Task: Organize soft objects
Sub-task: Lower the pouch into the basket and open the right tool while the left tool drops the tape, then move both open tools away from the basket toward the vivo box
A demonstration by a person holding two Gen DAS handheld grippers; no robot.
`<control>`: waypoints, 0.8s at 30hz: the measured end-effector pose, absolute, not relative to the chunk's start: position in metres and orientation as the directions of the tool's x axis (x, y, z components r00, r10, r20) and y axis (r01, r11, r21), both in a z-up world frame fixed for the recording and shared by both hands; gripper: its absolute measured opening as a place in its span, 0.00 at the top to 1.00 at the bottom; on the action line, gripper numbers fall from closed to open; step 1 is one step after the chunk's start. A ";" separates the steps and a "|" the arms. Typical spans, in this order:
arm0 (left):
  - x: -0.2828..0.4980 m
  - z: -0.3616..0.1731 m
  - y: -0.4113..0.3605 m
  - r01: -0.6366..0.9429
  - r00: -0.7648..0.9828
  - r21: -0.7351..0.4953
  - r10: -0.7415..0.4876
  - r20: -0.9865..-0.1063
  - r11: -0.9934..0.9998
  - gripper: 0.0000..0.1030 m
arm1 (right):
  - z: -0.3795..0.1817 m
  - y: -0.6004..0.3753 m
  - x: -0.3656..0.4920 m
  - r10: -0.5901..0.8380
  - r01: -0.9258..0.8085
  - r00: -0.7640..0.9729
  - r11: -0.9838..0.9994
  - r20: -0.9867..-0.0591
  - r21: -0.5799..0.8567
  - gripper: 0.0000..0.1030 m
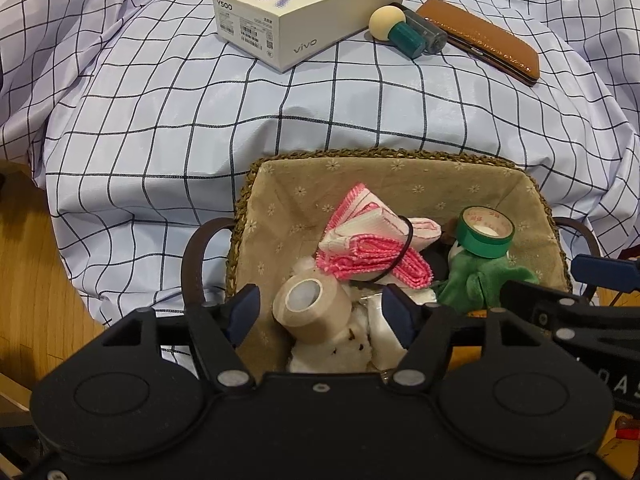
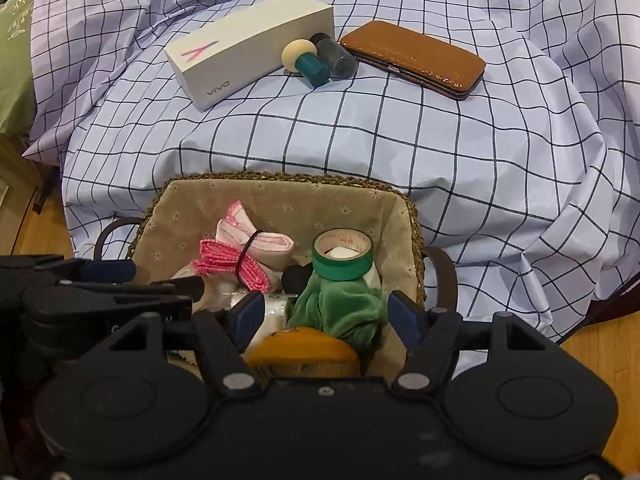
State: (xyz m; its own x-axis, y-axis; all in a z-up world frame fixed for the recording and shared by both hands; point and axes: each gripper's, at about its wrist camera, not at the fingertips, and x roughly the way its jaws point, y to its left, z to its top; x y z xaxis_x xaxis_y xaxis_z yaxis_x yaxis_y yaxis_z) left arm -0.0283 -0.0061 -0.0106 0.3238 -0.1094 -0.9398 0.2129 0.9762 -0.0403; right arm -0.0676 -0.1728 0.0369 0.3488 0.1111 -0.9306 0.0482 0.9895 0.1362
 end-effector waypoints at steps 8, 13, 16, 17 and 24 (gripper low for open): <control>-0.029 -0.009 -0.003 0.198 0.328 -0.045 -0.109 -0.938 0.979 0.38 | 0.034 -0.174 -0.064 0.091 0.077 0.307 0.990 -0.947 0.120 0.32; -0.029 -0.008 -0.003 0.194 0.329 -0.043 -0.107 -0.938 0.980 0.38 | 0.032 -0.176 -0.064 0.088 0.098 0.289 0.988 -0.953 0.121 0.29; -0.030 -0.008 -0.003 0.193 0.330 -0.042 -0.105 -0.938 0.980 0.38 | 0.032 -0.176 -0.065 0.086 0.101 0.285 0.988 -0.955 0.119 0.28; -0.030 -0.008 -0.003 0.193 0.330 -0.041 -0.104 -0.938 0.980 0.38 | 0.031 -0.175 -0.065 0.085 0.101 0.284 0.988 -0.955 0.118 0.28; -0.031 -0.008 -0.003 0.189 0.329 -0.035 -0.097 -0.939 0.981 0.38 | 0.029 -0.174 -0.064 0.078 0.100 0.280 0.989 -0.957 0.110 0.27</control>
